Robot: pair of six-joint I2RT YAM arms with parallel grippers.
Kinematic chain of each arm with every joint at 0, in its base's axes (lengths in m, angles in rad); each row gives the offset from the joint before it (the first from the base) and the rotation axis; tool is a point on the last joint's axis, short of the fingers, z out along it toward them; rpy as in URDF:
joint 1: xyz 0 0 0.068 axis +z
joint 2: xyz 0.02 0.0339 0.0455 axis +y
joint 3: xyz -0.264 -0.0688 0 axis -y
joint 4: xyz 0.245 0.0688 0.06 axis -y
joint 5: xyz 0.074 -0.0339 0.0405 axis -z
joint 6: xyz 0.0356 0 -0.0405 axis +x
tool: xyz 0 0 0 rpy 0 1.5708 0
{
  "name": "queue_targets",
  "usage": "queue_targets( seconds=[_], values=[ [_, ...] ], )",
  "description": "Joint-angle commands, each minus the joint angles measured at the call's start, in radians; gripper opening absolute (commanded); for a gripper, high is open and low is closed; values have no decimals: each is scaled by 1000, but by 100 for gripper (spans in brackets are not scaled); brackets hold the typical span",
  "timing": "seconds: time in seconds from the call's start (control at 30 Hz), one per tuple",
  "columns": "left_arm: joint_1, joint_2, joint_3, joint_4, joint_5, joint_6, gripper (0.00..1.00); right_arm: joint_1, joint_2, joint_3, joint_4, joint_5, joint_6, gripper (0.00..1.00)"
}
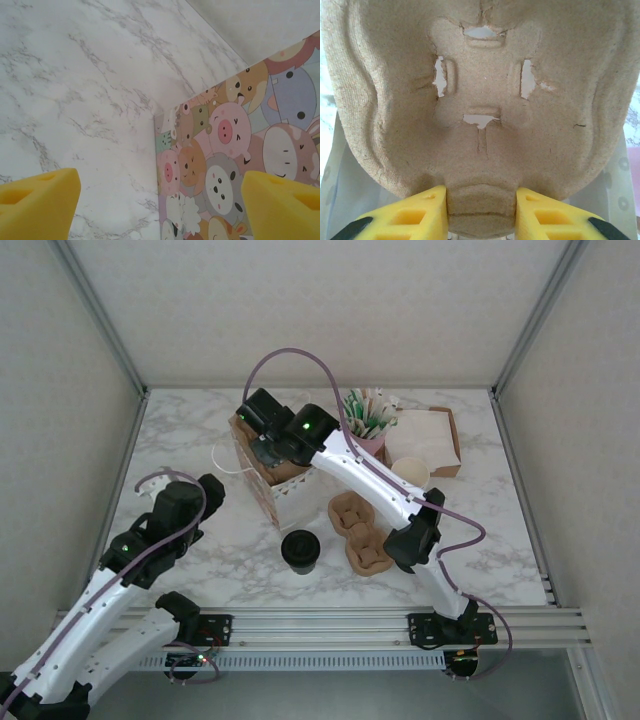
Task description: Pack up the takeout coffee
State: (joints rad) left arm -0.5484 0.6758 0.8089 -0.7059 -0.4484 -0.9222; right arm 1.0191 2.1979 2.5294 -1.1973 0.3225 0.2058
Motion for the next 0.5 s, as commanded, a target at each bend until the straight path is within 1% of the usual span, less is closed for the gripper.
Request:
queue_targets(
  seconds=[0.0, 0.47],
  values=[
    [-4, -3, 36, -41, -39, 9, 84, 10, 34, 40, -40, 26, 23, 35],
    [-4, 6, 82, -83, -56, 8, 84, -1, 71, 56, -82, -11, 41, 35]
  ],
)
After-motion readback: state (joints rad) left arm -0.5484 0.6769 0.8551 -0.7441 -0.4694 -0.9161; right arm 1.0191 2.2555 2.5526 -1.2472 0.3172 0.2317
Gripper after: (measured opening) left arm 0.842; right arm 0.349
